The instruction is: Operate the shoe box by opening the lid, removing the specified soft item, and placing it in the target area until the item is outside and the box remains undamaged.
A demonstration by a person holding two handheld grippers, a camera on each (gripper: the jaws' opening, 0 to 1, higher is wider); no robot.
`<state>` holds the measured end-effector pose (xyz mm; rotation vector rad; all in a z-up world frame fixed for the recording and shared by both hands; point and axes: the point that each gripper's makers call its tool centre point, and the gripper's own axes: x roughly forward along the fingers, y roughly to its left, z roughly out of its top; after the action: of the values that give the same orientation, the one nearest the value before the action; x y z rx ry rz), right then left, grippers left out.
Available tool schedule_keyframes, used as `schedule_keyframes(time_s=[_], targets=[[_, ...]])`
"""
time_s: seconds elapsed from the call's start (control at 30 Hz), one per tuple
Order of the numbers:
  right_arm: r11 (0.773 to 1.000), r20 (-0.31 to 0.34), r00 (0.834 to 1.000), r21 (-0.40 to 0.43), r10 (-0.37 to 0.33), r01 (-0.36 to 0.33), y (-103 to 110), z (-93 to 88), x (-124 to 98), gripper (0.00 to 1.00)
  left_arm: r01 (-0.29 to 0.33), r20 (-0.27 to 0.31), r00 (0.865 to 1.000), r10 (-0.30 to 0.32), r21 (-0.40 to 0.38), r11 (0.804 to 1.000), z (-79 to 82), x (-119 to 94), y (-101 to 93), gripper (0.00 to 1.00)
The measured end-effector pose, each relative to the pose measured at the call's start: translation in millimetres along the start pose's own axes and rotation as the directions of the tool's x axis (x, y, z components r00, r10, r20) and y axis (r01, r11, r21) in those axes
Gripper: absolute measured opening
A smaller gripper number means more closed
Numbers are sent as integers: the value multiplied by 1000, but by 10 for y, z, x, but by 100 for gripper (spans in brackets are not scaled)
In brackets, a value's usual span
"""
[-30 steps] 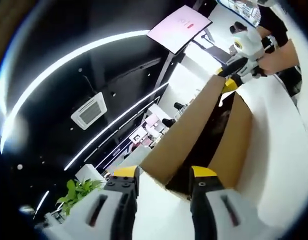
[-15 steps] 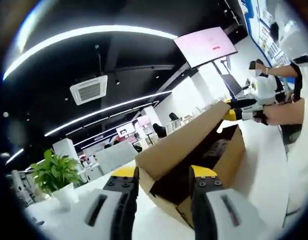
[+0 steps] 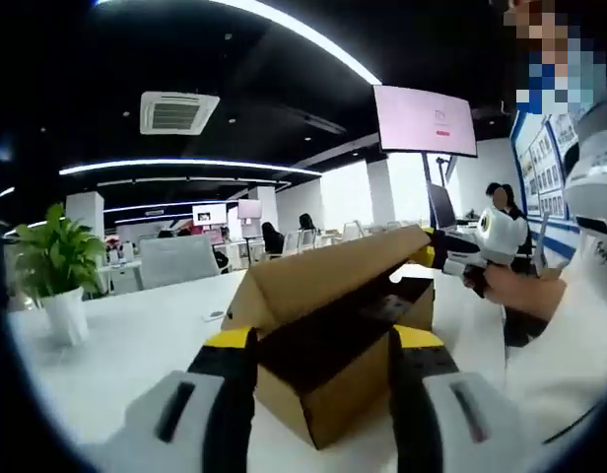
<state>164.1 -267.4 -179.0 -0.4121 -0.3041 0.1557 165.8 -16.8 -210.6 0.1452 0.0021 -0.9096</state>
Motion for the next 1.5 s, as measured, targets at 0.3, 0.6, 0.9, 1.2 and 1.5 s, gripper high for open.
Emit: schedule_keyframes(time_s=[0.3,0.6,0.9,1.2,1.5], targets=[[997,-41,999,70,14,-11,-5,15,19,33,34,-108,994,-21,125,992,20,-75,82,43],[984,-13,1000,176,-4,7,-85,49,104,32,155,-233,964,-128,99,983,-38,-125,79,36],[994,-4,995,-26,-104,104,-234,25,126,16,362,-342,898,-279,211,908,-36,-18,-234,41],[985,1,994,133,-111,110,-289,-5,123,4,381,-431,864,-260,224,897,-247,100,-217,32],[957,26,993,272,-112,101,-346,8,173,4,467,-528,806,-265,295,833,-319,179,-298,28]])
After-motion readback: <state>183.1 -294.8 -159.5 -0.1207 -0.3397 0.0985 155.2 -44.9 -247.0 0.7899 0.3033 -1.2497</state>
